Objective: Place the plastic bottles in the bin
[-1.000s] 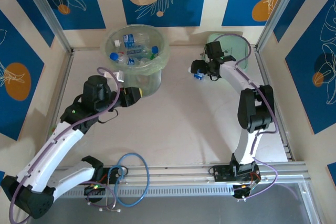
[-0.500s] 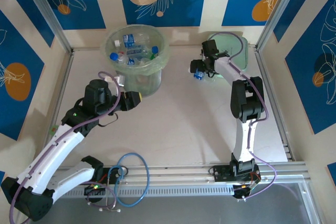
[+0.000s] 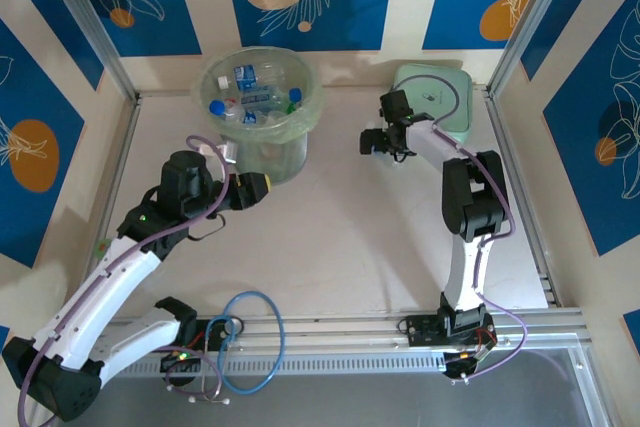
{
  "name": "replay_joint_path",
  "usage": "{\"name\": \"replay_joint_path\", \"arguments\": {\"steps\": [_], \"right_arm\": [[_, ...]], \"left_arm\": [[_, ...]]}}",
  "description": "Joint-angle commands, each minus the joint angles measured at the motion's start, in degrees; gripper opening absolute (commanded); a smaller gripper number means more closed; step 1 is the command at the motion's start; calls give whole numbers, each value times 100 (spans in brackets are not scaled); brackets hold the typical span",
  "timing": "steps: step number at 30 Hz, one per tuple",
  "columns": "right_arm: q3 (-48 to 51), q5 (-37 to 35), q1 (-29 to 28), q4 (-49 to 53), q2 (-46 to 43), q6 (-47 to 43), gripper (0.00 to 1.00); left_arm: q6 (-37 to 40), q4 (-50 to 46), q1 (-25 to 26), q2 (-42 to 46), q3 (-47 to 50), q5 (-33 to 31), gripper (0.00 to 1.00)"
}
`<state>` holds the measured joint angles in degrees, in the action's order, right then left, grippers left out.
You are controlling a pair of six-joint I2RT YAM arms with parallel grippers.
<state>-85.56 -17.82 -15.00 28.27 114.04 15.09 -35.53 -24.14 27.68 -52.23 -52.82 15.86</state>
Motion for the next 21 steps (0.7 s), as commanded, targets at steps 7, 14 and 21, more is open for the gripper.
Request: {"name": "replay_joint_path", "arguments": {"steps": [7, 14, 21], "right_arm": [[-227, -171, -60, 401, 216, 165, 98], [-1037, -379, -289, 875, 928, 291, 97], [-1339, -360, -315, 1129, 1152, 452, 85]], "left_arm": [[-75, 217, 36, 1, -96, 10, 51], [-77, 203, 36, 2, -36, 10, 52], [-62, 206, 36, -110, -49, 54, 57]]}}
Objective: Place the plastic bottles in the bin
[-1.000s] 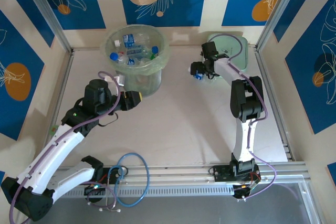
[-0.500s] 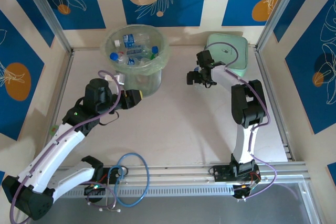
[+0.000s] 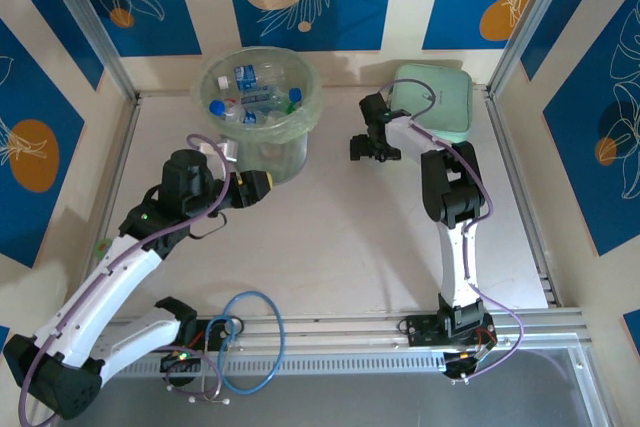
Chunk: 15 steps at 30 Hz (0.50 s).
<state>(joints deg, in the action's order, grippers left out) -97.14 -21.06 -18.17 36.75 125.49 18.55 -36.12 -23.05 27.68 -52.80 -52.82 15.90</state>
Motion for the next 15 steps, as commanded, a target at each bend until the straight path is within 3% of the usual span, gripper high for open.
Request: {"name": "replay_joint_path", "arguments": {"steps": [1, 10, 15], "right_arm": [[-176, -75, 7, 299, -11, 111, 83], [348, -53, 16, 145, -420, 139, 60], [1200, 51, -108, -85, -1424, 298, 53]], "left_arm": [[-1, 92, 36, -69, -45, 28, 57], [-30, 121, 36, -75, -42, 87, 61], [55, -56, 36, -141, -279, -152, 65]]}}
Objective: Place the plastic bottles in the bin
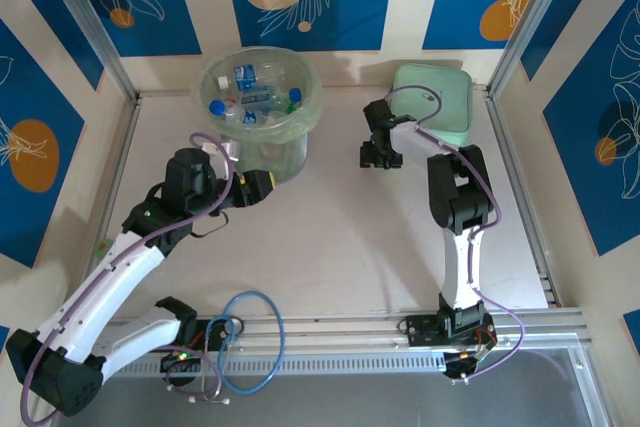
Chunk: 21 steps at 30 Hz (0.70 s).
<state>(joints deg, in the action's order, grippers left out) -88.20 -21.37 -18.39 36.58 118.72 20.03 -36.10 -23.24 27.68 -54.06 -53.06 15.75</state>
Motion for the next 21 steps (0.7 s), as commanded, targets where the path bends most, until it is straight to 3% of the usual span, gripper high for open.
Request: {"name": "replay_joint_path", "arguments": {"steps": [1, 6, 13, 17, 21], "right_arm": [[506, 116, -134, -104, -1026, 176, 53], [1873, 314, -757, -272, -2958, 278, 52], [2921, 561, -2238, -60, -5375, 785, 51], [3007, 788, -3003, -154, -6074, 911, 51], [2837, 991, -3489, -199, -6087, 930, 51]], "left_arm": [[50, -40, 36, -24, -317, -129, 66], [-98, -58, 36, -176, -821, 197, 71], [-600, -44, 27, -658, -1399, 1193, 72], [-1033, 323, 33, -820, -1377, 1687, 71], [-1286, 726, 40, -938, -1246, 2084, 75]]}}
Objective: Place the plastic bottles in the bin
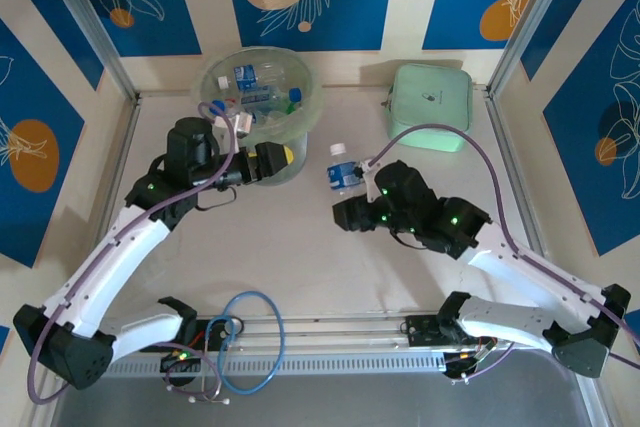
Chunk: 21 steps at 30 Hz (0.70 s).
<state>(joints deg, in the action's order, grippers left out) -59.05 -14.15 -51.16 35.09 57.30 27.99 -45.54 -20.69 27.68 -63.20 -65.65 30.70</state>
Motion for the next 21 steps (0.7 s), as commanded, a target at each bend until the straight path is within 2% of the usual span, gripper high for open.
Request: {"name": "replay_joint_path", "arguments": {"steps": [1, 4, 8, 13, 19, 21], "right_arm": [[-142, 281, -361, -51, 106, 120, 51], [-325, 305, -698, -81, 282, 45, 51], [-588, 358, -1003, -115, 520, -75, 51], [-829, 352, -1105, -105, 760, -180, 51], [-947, 446, -1114, -185, 860, -215, 51], [-972, 448, -1109, -200, 888, -217, 52]], "left_arm": [[-412, 586, 44, -72, 38, 684, 76], [-525, 782, 48, -105, 133, 695, 77], [-460, 556, 53, -245, 121, 693, 73], [-377, 319, 54, -329, 114, 754, 59], [-338, 234, 70, -245, 176, 877, 55], [-333, 221, 88, -237, 225, 902, 50]]}}
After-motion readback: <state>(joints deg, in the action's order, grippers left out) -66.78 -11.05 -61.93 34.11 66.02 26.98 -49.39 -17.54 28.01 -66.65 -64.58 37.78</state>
